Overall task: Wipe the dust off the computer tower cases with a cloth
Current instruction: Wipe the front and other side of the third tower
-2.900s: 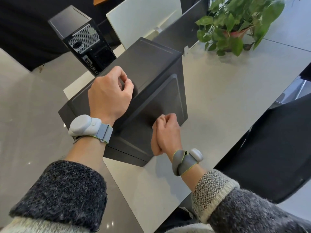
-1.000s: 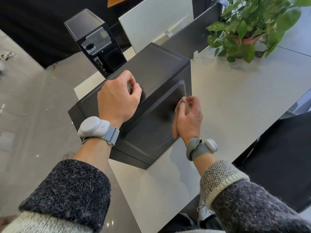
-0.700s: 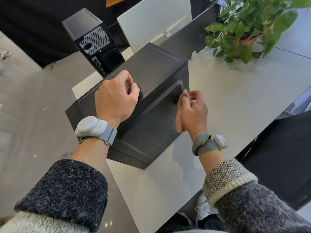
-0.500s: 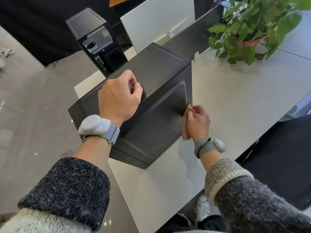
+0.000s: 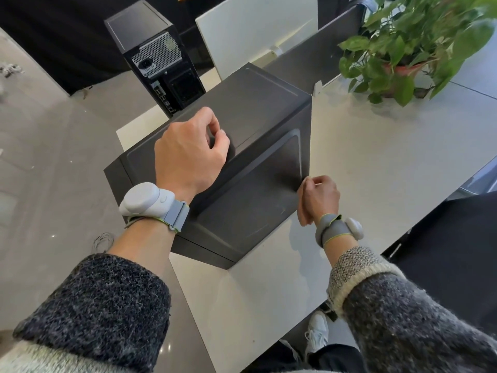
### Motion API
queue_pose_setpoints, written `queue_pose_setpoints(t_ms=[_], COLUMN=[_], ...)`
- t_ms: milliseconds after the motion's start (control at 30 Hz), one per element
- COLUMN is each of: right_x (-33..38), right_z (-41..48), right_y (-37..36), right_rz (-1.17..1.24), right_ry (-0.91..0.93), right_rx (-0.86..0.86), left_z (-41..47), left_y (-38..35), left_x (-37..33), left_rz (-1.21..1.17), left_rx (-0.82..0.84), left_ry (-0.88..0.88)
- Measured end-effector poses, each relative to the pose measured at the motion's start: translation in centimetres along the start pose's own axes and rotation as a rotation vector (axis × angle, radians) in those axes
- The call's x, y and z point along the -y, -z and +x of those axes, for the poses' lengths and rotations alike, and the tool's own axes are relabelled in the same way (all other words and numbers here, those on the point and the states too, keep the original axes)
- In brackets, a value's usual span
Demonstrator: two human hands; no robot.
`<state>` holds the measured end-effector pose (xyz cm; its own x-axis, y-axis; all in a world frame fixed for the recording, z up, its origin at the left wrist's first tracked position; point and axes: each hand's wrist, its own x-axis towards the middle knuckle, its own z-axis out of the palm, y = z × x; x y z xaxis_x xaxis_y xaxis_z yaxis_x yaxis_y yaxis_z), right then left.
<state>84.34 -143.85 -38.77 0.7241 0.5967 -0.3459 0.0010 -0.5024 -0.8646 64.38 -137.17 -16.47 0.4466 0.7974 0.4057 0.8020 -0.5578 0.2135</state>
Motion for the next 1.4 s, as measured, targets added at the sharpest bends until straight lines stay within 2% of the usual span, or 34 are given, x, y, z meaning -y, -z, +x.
queue_pose_setpoints(t_ms=[167,233,333,400,533,600,667,800,1000,1100,1200,1400], right_x=[1.9,1.2,-0.8,-0.3,3.1,3.6,2.4,0.5,2.9,0.8,-0.7,2.5], right_z=[-1.2,-1.2,0.2,0.3,-1.8,-3.0,-3.0,-2.0,-5.0,-4.2,-3.3,-6.2], right_y=[-0.5,-0.8,-0.6,0.2,1.4,0.7,-0.1,0.0,-0.6,-1.4,-1.0,-1.7], right_rz=[0.2,0.189,0.027,-0.054,0.092,0.172,0.18,0.039,0.195,0.17,0.044,0.231], right_ry=[0.155,0.087,-0.032,-0.006,0.256,0.328,0.275,0.102,0.334,0.206,0.114,0.348], right_rx=[-0.205,-0.174,0.017,0.073,-0.117,-0.197,-0.158,0.0,-0.134,-0.028,0.073,-0.131], left_z=[0.1,0.1,0.0,0.1,0.0,0.1,0.1,0.0,0.1,0.1,0.0,0.1], left_y=[0.0,0.0,0.0,0.1,0.0,0.2,0.2,0.2,0.2,0.2,0.1,0.0], left_x=[0.0,0.0,-0.1,-0.1,-0.1,-0.2,-0.2,-0.3,-0.2,-0.2,-0.2,-0.1], left_rz=[0.002,0.0,-0.006,0.001,0.005,0.011,0.007,0.008,0.007,0.007,0.001,-0.001], left_rx=[0.0,0.0,0.006,0.009,0.005,0.0,-0.001,0.005,0.0,-0.001,-0.003,-0.003], left_ry=[-0.001,-0.003,-0.002,0.005,-0.011,-0.017,-0.013,-0.004,-0.001,0.003,-0.004,0.0])
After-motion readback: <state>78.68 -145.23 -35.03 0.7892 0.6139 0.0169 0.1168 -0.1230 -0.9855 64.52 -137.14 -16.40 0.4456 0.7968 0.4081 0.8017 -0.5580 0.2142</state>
